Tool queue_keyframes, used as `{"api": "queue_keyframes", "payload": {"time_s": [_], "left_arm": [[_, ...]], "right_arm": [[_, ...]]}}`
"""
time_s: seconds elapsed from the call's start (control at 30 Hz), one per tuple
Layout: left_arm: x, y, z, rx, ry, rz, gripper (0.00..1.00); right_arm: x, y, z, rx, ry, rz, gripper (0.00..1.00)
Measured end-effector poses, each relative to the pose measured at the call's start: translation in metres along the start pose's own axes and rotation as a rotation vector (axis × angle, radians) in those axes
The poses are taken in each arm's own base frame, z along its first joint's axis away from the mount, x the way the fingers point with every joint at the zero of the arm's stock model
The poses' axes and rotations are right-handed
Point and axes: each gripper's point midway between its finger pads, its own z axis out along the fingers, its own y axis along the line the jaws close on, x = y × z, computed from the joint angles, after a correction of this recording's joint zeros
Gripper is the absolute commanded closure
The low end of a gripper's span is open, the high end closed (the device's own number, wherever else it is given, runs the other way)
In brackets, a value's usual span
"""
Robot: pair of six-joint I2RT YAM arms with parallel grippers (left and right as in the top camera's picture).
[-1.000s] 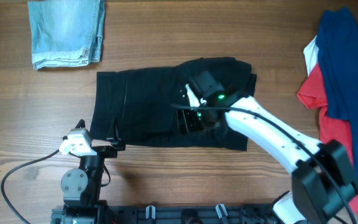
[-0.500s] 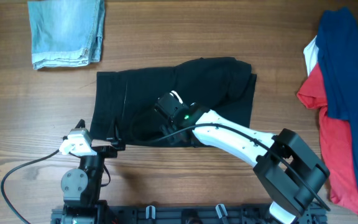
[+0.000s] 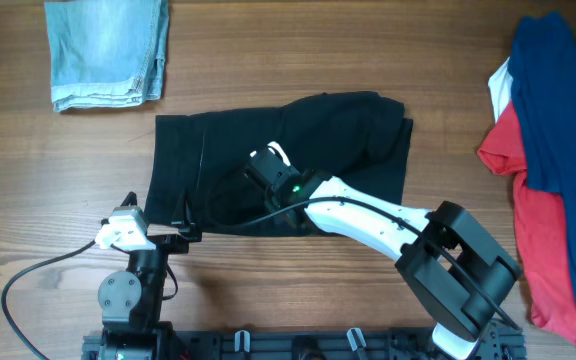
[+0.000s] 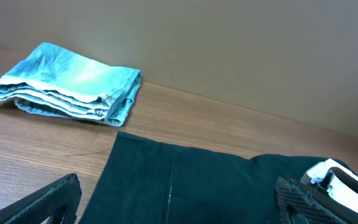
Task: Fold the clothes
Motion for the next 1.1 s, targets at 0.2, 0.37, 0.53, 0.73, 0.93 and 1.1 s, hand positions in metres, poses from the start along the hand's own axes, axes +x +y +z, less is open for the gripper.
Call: {"api": "queue_keyframes", "payload": {"time_s": [0.2,0.37,0.53,0.73,0.93,1.1], "left_arm": [[0.0,0.0,0.0,0.0,0.0,0.0,0.0],[0.0,0.0,0.0,0.0,0.0,0.0,0.0],[0.0,0.0,0.0,0.0,0.0,0.0,0.0],[0.0,0.0,0.0,0.0,0.0,0.0,0.0],[0.0,0.0,0.0,0.0,0.0,0.0,0.0],[0.0,0.0,0.0,0.0,0.0,0.0,0.0]], "right_arm": [[0.008,0.011,-0.009,-0.083,0.038,-0.04,0.32],[0.011,0.049,-0.027,-0.26,0.026,-0.183,0.23],[0.004,0.039,-0.017,-0.177,-0.003,-0.201,0.24],[0.002,0.028,0.009,-0.074,-0.001,-0.193,0.7],[-0.001,0.008,0.011,0.046,-0.013,-0.171,0.96],[-0.004,-0.002,-0.001,0.089,-0.023,-0.169,0.96]]}}
